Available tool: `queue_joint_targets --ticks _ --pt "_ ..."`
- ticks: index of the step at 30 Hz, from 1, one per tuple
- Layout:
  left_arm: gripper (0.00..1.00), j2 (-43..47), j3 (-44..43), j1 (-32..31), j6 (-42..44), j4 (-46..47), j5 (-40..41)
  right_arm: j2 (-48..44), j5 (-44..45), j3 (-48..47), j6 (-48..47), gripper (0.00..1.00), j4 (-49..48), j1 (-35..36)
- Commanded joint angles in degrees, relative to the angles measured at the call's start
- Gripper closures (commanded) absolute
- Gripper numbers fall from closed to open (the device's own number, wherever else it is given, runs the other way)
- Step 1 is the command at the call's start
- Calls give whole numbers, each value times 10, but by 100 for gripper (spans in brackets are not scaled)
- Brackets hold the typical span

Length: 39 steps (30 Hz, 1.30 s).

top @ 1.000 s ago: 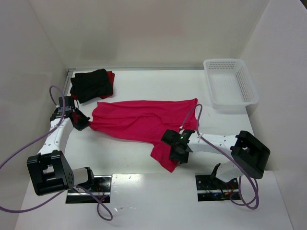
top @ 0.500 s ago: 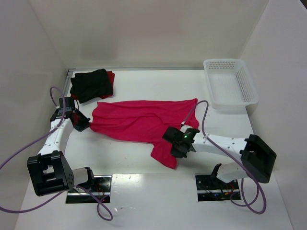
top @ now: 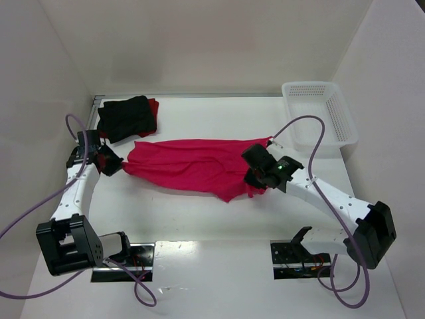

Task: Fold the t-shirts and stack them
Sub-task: Grap the side of the flattened tshirt closest away from the robot with both arms, then fold the other side of the tshirt into a rectangle

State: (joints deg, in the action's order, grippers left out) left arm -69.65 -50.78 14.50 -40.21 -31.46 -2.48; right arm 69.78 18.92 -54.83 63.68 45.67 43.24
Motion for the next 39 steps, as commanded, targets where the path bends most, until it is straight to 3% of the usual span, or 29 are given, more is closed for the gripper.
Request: queue_joint_targets --ticks 1,16,28,39 --pt "100 -9 -42 4 25 33 -9 -3 25 -23 -63 100 -36 -48" --pt "100 -166 -91 4 20 105 -50 144 13 -106 -133 100 -161 -175" --pt "100 -234 -110 4 20 117 -49 263 -17 -181 -171 100 -197 -222" --pt "100 -282 -128 4 20 134 -50 317 -46 -216 -182 100 -221 -235"
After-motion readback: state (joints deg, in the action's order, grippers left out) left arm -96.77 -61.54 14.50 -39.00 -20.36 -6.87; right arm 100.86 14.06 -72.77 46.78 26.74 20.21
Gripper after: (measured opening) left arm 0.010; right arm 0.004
